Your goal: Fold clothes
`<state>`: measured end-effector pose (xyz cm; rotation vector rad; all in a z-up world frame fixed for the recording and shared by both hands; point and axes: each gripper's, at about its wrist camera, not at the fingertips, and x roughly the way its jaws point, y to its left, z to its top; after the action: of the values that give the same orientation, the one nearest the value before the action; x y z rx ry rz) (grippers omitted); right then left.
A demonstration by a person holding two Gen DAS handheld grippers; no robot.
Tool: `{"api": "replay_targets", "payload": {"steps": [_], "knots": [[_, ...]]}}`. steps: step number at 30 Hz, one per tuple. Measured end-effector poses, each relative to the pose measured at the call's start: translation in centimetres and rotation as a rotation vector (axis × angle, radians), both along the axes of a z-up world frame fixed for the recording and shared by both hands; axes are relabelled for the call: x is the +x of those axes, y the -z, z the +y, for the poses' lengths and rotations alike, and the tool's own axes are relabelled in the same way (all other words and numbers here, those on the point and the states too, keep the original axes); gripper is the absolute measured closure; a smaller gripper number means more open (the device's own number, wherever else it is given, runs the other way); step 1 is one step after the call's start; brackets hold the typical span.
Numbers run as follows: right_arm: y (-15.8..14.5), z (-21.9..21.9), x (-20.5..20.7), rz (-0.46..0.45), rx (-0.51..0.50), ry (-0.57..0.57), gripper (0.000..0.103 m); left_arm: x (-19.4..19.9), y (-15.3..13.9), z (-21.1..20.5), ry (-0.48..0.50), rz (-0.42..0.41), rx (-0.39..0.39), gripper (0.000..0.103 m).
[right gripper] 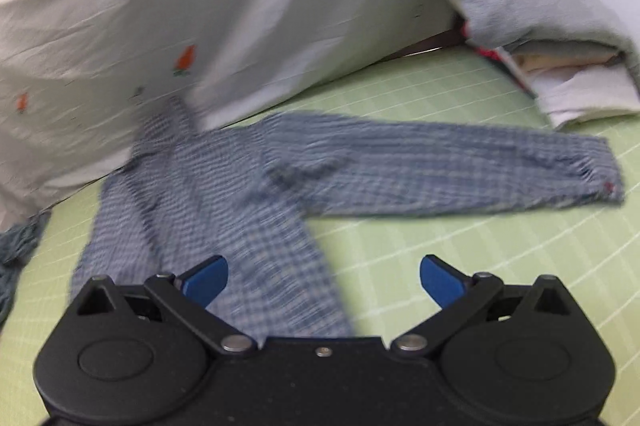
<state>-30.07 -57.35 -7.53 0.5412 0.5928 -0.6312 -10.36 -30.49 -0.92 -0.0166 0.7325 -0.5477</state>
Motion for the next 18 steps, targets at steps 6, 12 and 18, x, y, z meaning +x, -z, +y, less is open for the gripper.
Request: {"api": "replay_targets", "payload": {"steps": [6, 12, 18], "knots": [[2.1, -7.2, 0.1, 0.030, -0.036, 0.140, 0.000, 1.2, 0.0, -5.2, 0.019, -0.053, 0.044, 0.004], [4.7, -15.4, -0.7, 0.157, -0.090, 0.349, 0.000, 3.5, -0.4, -7.5, -0.049, -0.061, 0.115, 0.004], [7.2, -19.4, -3.1, 0.270, -0.111, 0.415, 0.000, 5.6, 0.0, -7.9, -0.118, -0.009, 0.150, 0.004]]}}
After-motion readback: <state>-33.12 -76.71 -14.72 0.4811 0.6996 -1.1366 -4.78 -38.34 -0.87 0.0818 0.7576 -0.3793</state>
